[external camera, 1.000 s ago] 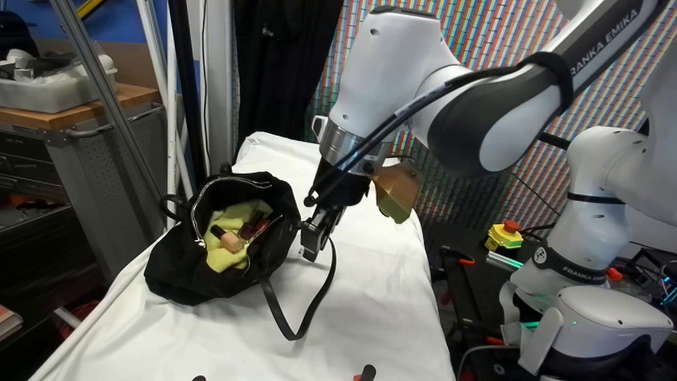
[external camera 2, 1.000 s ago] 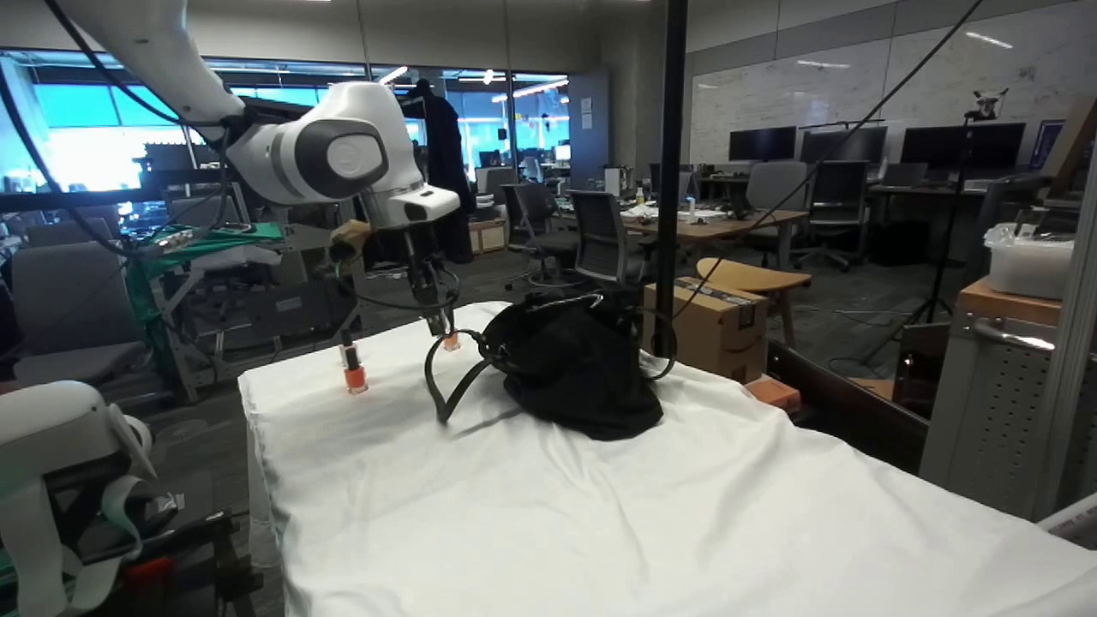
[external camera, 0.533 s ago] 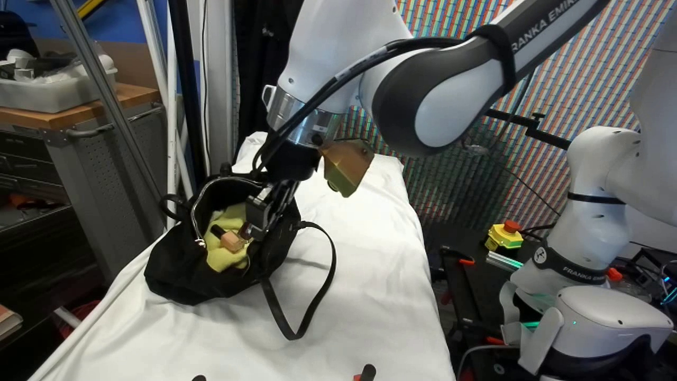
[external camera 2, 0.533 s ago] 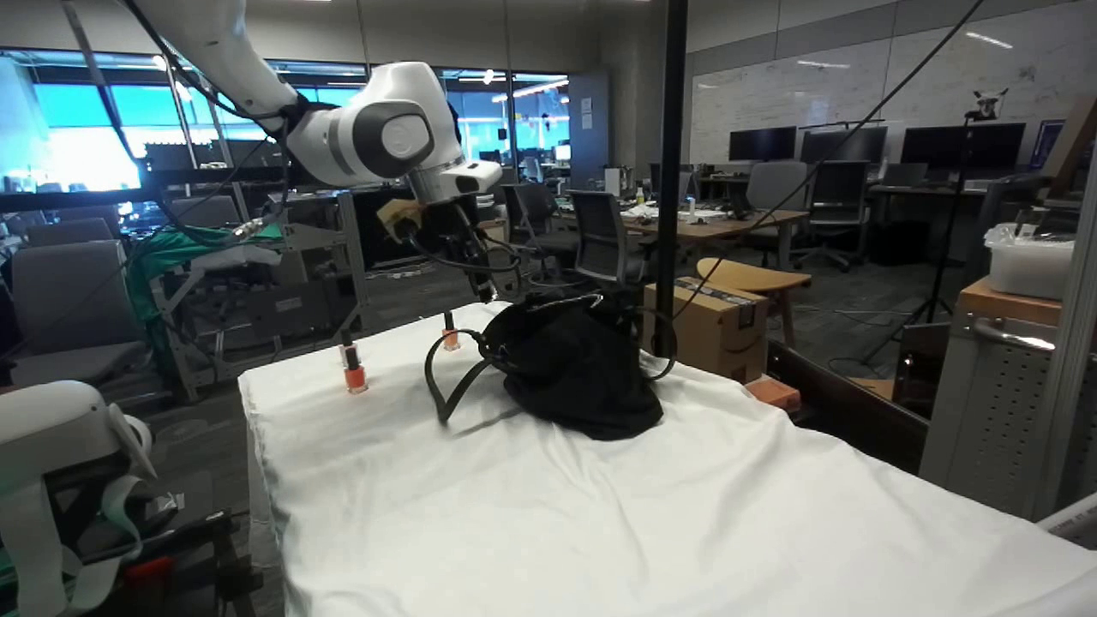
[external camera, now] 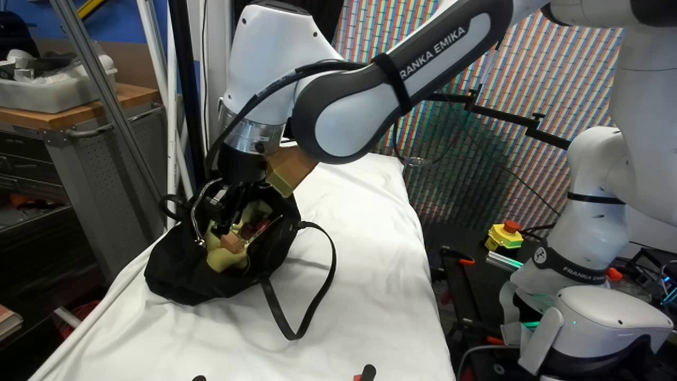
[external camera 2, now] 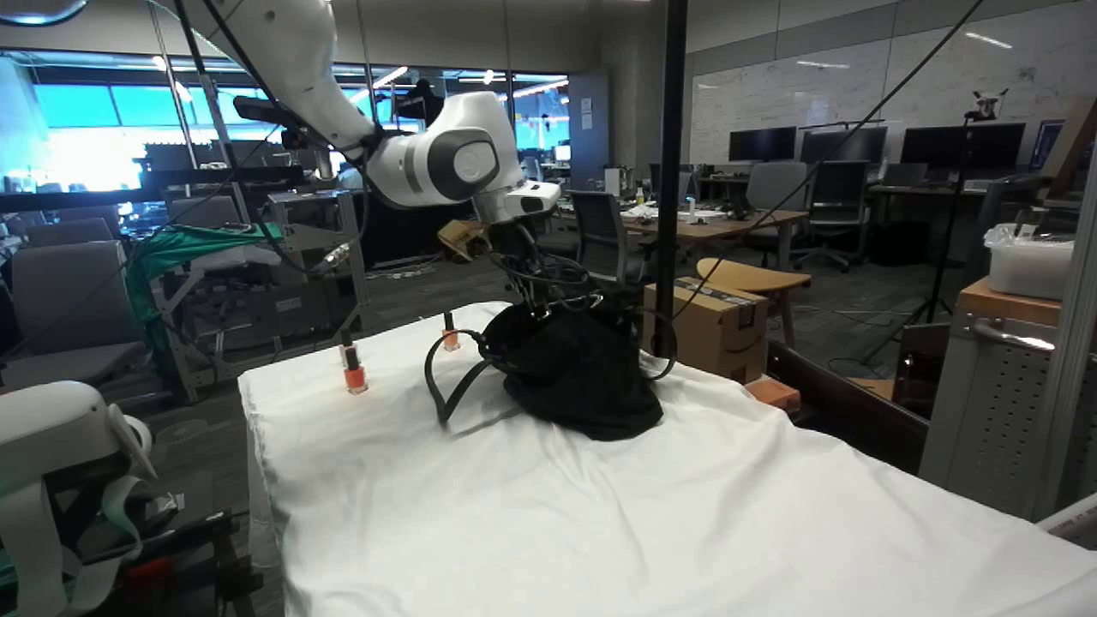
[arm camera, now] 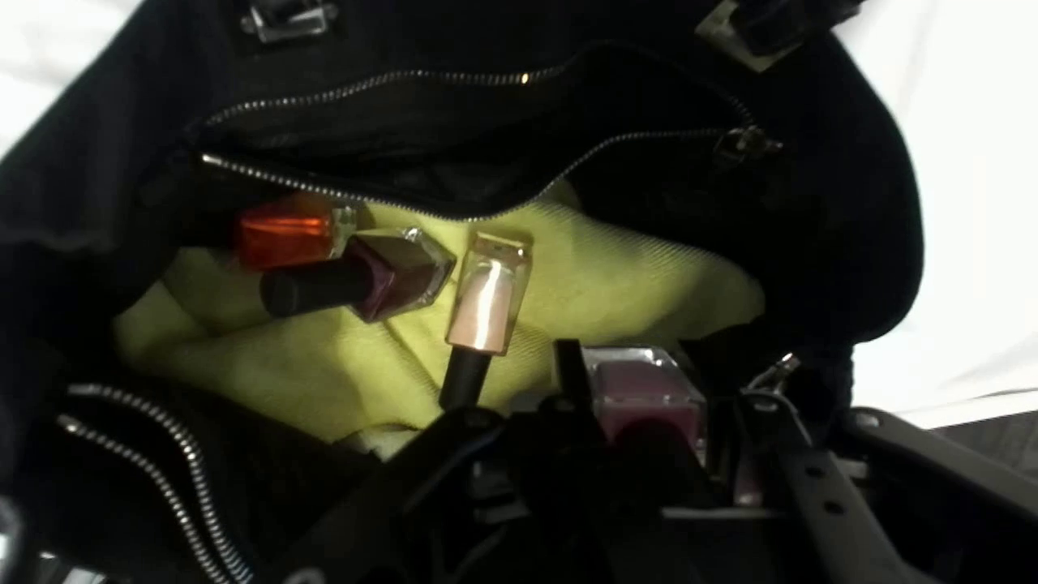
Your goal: Put the nail polish bottles in the bag
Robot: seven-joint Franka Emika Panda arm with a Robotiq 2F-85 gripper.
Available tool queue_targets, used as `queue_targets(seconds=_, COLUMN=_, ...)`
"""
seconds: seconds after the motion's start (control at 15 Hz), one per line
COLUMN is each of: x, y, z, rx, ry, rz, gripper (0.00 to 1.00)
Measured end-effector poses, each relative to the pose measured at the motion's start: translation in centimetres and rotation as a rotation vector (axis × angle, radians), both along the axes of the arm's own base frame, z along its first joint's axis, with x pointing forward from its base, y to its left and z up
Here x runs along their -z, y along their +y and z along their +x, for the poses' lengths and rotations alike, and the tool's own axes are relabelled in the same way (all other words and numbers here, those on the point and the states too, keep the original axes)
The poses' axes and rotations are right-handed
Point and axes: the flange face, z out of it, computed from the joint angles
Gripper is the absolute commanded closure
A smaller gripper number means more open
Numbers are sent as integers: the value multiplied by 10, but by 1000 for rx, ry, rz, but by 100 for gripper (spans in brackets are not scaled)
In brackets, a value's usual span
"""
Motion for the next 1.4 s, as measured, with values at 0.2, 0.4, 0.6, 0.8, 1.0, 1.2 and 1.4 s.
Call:
queue_targets(seconds=0.2, x=7, y=-10, z=20, rx=10, ry=11, rz=-18, gripper=23)
queue_targets(seconds=0.4, x=11, y=-14, z=32, rx=11, ry=26, rz=-31, gripper=2)
queue_targets(seconds=0.6, x=12, y=-14, z=37, rx=6, ry=39, rz=-39, gripper=0)
queue_targets(seconds=0.8, x=9, y=-10, z=36, rx=-7, ry=54, rz=-47, gripper=0)
queue_targets(seconds=1.0, x=5, y=0, z=30, rx=-25, ry=81, rz=-54, gripper=0)
queue_targets(seconds=1.2, x=-2, y=17, z=17, rx=-54, ry=103, rz=-56, gripper=0)
queue_targets(seconds=1.4, x=-9, y=34, z=-6, rx=-88, ry=123, rz=-59, gripper=0)
